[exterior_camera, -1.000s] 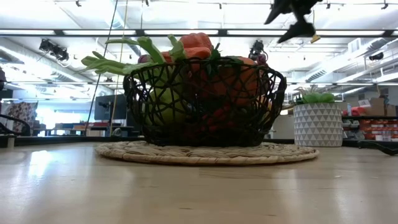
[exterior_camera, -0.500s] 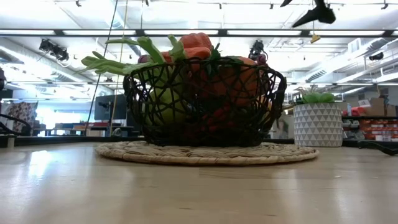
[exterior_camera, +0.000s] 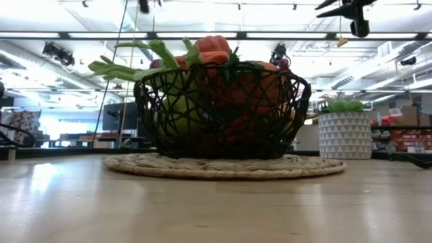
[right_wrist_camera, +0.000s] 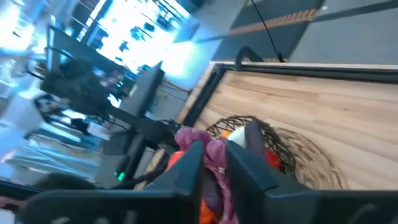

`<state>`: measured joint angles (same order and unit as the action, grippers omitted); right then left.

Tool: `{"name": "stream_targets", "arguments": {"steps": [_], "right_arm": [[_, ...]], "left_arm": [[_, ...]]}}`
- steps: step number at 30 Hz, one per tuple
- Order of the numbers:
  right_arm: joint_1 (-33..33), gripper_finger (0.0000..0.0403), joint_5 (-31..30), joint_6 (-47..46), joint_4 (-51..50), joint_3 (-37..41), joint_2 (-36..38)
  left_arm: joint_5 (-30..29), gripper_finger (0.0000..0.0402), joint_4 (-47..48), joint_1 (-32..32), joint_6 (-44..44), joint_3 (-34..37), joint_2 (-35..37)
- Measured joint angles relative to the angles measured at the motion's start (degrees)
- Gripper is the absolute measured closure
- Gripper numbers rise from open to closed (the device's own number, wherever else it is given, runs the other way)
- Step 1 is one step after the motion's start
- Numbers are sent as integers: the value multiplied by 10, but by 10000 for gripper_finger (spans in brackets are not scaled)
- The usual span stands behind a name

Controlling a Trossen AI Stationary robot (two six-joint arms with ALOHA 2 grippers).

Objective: Build produce basket
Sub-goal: Return to Home Position

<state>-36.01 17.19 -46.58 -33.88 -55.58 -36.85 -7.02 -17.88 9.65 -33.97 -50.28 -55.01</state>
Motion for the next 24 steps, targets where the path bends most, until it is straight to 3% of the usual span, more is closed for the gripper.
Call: {"name": "stream_targets", "arguments": {"steps": [7, 12, 17, 24], "right_arm": [[0, 395, 9, -3, 140, 118, 69], [0, 389, 9, -70, 271, 219, 108], [-2, 395, 26, -96, 376, 327, 131], [-14, 396, 23, -148, 593, 469, 133]], "left_arm": [[-8, 399, -103, 6, -23, 165, 113], [-9, 399, -119, 15, -68, 249, 187], [-8, 399, -125, 15, -59, 318, 243], [-19, 400, -270, 15, -78, 431, 284]]}}
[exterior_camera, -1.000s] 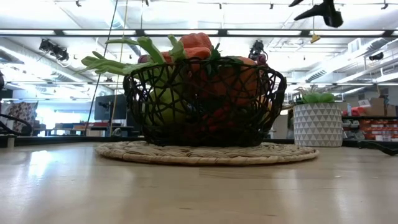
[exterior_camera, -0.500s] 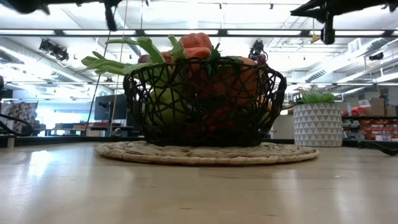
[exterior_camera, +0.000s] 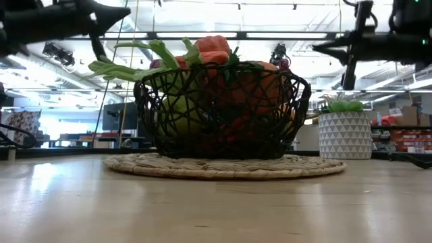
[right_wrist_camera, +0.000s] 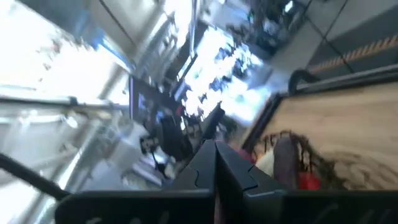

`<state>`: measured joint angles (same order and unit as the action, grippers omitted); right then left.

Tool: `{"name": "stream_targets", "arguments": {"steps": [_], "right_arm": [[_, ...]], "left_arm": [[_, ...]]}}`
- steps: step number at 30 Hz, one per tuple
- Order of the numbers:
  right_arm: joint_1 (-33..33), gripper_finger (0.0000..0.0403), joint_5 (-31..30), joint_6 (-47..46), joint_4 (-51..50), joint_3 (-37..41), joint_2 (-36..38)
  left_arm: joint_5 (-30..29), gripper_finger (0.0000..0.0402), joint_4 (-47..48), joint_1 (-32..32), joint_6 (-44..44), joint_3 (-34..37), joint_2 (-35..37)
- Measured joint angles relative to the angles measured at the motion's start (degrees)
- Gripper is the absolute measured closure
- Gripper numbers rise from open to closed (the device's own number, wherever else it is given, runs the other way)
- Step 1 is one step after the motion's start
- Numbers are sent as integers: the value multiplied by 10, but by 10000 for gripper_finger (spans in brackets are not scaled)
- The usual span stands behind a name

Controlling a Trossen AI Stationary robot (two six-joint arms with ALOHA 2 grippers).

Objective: Build produce basket
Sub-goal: Return to Home Position

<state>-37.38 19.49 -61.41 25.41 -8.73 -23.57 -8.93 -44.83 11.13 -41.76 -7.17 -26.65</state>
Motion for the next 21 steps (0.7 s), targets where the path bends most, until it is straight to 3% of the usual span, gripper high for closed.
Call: {"name": "stream_targets", "arguments": {"steps": [7, 15, 21], "right_arm": [[-21, 396, -4, -49, 113, 81, 0], [-47, 396, 16, -42, 119, 81, 0], [-59, 394, 62, 50, 119, 81, 0]], "left_arm": [[-18, 400, -66, 0, -2, 67, 9], [-18, 400, -58, 0, 16, 67, 22], [24, 400, -40, 0, 14, 67, 52]]}}
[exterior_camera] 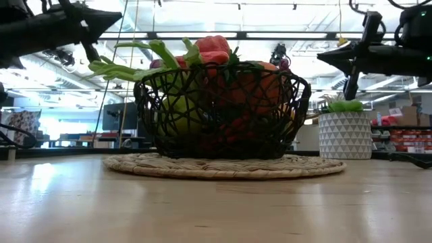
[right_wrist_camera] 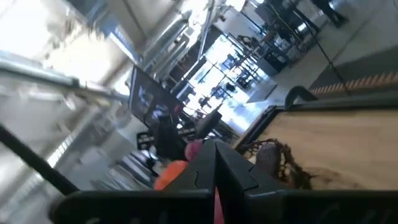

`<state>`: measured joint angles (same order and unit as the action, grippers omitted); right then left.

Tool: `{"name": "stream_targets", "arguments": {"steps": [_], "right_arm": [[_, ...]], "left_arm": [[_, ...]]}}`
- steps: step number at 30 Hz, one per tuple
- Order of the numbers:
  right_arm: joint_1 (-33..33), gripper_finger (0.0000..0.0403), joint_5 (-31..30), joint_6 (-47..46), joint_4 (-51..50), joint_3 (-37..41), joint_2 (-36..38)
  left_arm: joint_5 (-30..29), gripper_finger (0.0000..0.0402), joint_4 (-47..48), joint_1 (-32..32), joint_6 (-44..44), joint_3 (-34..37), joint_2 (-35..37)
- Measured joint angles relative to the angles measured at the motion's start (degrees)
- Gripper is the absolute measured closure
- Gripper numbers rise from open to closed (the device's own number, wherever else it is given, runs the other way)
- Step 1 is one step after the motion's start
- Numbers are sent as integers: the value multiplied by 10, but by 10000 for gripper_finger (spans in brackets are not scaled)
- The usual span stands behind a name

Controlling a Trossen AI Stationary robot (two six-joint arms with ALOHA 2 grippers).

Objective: Build produce basket
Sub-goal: Return to Home Position

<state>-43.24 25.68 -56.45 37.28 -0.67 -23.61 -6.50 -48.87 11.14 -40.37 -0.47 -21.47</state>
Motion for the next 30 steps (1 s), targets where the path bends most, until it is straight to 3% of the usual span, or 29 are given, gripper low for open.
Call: {"name": "stream_targets", "arguments": {"steps": [5, 10, 16, 22, 27, 30], "right_arm": [[0, 390, 39, 131, -7, 0, 0], [0, 394, 59, 194, -79, -1, 0], [0, 391, 59, 245, -153, -1, 0], [12, 393, 72, 276, -146, -1, 0], [86, 398, 83, 242, -143, -1, -5], [153, 395, 36, 236, -132, -1, -7]], "left_arm": [[76, 400, 89, -1, 86, 0, 14], [151, 395, 205, -2, 311, 0, 13], [160, 396, 348, -1, 282, 0, 12], [159, 395, 309, -1, 280, 0, 13], [158, 398, 327, -1, 266, 0, 13], [149, 398, 331, -1, 266, 0, 13]]}}
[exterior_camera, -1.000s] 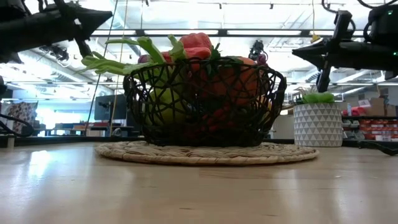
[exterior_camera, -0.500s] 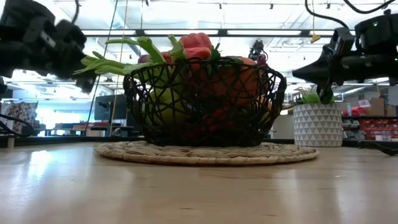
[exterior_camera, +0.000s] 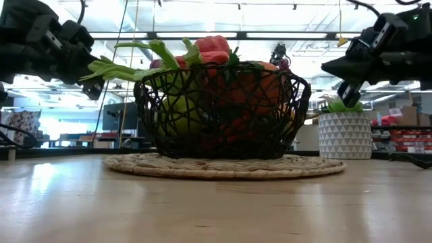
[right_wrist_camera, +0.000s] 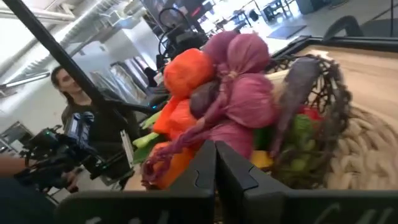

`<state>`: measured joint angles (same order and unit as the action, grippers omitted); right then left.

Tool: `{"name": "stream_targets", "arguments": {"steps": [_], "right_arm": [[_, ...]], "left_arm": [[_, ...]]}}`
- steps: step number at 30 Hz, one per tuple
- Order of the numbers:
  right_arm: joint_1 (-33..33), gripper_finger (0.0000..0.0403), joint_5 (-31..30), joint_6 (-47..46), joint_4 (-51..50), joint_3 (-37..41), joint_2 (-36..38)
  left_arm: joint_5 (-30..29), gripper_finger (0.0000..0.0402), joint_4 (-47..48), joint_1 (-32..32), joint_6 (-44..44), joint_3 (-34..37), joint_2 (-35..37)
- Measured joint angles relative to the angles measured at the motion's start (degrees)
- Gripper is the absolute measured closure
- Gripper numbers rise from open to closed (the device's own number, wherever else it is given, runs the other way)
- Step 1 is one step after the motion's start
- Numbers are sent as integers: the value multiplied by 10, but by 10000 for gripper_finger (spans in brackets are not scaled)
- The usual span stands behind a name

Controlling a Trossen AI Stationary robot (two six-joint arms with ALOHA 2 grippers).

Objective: Build produce basket
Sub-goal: Return to Home Position

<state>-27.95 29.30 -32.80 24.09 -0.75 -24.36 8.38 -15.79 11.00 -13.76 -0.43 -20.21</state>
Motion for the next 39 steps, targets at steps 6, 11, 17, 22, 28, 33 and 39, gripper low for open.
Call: {"name": "stream_targets", "arguments": {"steps": [6, 11, 17, 22, 28, 33, 39], "right_arm": [[120, 395, -151, 52, -24, 0, -27], [165, 395, -246, 108, -27, 0, -58], [184, 395, -269, 205, -26, -44, -65], [185, 390, -246, 215, -108, -52, -74], [185, 383, -222, 225, -166, -34, -94], [185, 387, -239, 235, -157, -35, -98], [185, 389, -239, 235, -156, -35, -98]], "left_arm": [[-25, 397, 15, 0, 0, 0, 0], [-63, 399, -1, 0, 12, 0, 1], [-93, 400, 26, 0, 78, -48, 2], [-93, 392, 78, 1, 147, -66, 0], [-93, 393, 145, 1, 98, -65, 0], [-92, 392, 143, 1, 90, -66, 0], [-92, 370, 143, 1, 88, -66, 0]]}}
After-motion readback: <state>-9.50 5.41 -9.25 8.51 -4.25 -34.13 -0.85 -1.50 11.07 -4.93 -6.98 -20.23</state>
